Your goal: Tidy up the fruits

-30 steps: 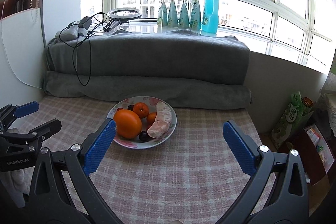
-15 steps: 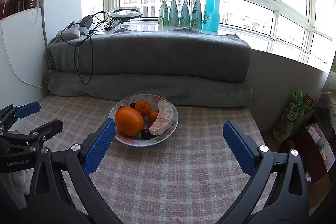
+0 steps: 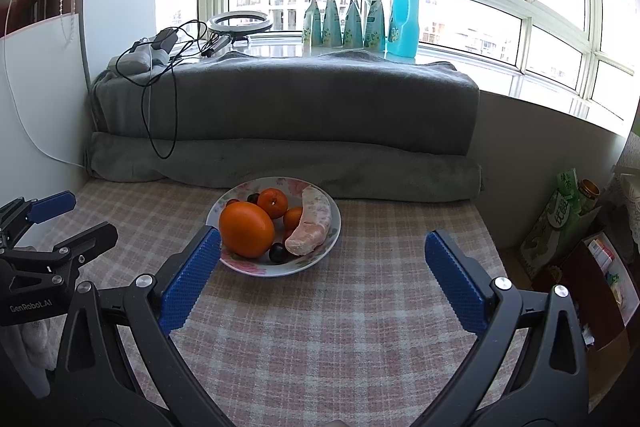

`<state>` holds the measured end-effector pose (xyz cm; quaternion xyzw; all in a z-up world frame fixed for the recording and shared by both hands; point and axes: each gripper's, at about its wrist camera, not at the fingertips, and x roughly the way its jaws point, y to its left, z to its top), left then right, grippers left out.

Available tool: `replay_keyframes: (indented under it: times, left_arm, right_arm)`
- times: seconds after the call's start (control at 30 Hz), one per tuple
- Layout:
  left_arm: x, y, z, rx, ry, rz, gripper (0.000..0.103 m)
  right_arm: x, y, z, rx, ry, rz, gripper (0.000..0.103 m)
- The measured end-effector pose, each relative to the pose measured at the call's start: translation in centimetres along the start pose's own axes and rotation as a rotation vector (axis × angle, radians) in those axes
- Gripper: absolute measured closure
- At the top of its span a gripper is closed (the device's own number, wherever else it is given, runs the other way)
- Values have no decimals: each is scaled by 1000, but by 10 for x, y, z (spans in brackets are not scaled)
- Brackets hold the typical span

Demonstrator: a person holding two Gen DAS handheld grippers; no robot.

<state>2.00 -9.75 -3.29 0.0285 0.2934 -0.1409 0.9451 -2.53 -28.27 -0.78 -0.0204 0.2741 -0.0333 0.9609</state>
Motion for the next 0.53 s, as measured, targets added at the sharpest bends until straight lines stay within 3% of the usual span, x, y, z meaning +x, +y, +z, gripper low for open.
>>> replay_keyframes:
  times: [0.53]
  left_arm:
    - [3, 1, 0, -15, 8, -8, 14]
  right_arm:
    - [5, 1, -11, 8, 16, 0, 0]
